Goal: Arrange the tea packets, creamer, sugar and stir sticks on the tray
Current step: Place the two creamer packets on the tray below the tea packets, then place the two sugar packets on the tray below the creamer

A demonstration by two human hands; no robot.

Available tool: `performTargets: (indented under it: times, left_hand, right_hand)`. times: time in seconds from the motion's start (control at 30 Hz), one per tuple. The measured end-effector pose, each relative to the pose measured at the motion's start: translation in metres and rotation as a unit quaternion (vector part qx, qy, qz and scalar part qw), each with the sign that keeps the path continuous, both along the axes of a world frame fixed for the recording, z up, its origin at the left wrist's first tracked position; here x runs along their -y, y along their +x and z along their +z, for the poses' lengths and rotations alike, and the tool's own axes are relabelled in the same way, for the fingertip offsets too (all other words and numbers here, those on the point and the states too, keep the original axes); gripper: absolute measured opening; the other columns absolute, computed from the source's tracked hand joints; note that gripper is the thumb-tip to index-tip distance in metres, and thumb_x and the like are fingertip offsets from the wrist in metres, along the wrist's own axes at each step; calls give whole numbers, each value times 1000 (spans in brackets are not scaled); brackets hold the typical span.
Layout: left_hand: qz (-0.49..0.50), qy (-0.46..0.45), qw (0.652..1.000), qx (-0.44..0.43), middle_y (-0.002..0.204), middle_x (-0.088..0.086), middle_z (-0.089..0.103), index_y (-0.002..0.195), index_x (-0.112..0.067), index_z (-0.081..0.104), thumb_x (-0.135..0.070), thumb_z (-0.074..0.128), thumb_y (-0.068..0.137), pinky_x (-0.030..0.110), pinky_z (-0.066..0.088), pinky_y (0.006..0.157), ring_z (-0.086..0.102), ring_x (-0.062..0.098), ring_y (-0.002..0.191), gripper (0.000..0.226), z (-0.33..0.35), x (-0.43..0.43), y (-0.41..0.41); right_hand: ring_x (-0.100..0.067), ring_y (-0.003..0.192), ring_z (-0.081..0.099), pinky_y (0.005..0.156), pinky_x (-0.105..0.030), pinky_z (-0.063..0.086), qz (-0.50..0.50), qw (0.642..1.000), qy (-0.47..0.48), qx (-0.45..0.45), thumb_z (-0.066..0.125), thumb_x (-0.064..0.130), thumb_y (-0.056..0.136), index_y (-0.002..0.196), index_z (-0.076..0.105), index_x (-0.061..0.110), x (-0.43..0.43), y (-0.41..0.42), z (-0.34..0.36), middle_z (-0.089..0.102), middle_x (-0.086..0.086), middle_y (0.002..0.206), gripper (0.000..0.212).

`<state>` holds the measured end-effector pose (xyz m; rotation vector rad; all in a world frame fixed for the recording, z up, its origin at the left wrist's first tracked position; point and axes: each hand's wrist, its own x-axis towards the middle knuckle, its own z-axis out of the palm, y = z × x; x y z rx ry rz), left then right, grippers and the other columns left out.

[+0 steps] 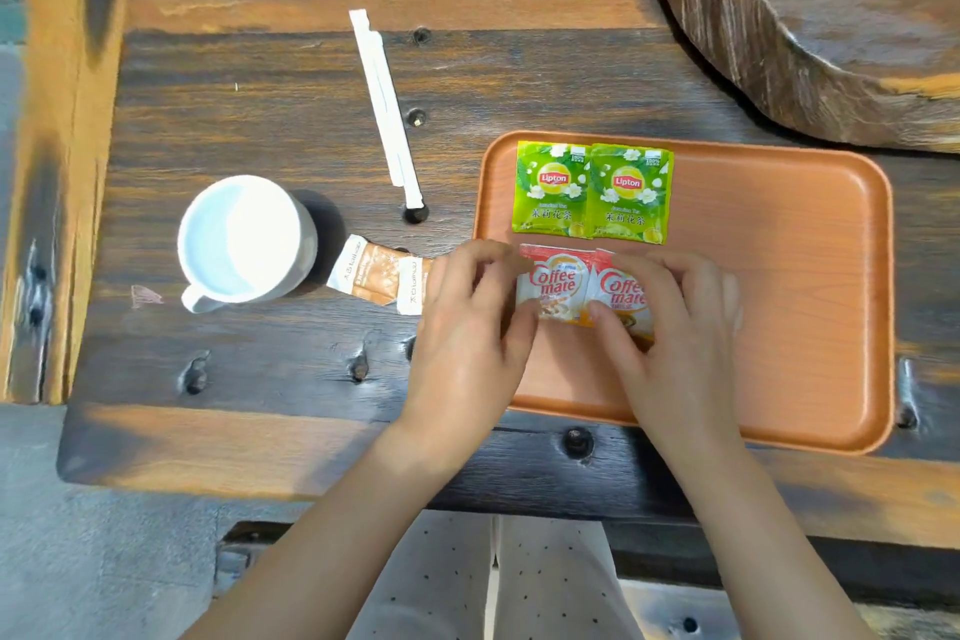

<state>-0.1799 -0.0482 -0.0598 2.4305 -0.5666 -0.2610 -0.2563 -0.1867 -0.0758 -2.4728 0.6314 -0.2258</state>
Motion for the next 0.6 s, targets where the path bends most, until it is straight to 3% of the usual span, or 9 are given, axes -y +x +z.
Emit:
performTargets:
  times: [0.1, 0.2, 0.3, 0.47, 0.6]
  left_hand:
    - [146, -53, 988, 12, 99, -6, 52, 101, -11, 63, -8, 59, 81, 4, 30, 89, 46, 6, 98, 20, 5, -27, 2]
    - [311, -65, 948, -27, 90, -19, 44, 101, -18, 58, -5, 59, 81, 3, 34, 85, 46, -1, 91, 24, 2, -54, 6]
    - [428, -76, 896, -92, 88, -18, 43, 109, -13, 58, -12, 62, 81, 26, 43, 92, 54, 19, 92, 28, -8, -69, 13]
    - [482, -87, 858, -153, 90, -4, 55, 108, -15, 61, -28, 69, 76, 38, 45, 96, 56, 21, 98, 36, -17, -70, 28]
    - [520, -78, 824, -213, 99, 1, 66, 83, -32, 60, -39, 68, 69, 47, 44, 98, 60, 25, 102, 17, -19, -67, 39]
  right_hand:
    - [-20, 98, 39, 80, -28, 24, 40, 999, -13, 16, 57, 32, 82, 106, 64, 16, -11, 15, 11, 61, -5, 108, 29]
    - [-19, 97, 38, 78, -32, 26, 118, 992, -41, 31, 60, 30, 81, 101, 66, 18, -35, 40, 17, 66, -1, 103, 24]
    - [-20, 95, 36, 75, -33, 23, 199, 975, -93, -14, 69, 29, 73, 94, 66, 16, -61, 66, 11, 66, 0, 98, 25]
    - [-28, 91, 54, 73, -36, 22, 203, 955, -183, -118, 78, 14, 64, 84, 64, 14, -86, 89, 3, 63, -3, 87, 24]
    - [-30, 85, 54, 70, -35, 21, 199, 952, -202, -112, 79, 9, 59, 78, 61, 13, -90, 97, 3, 61, -5, 81, 26]
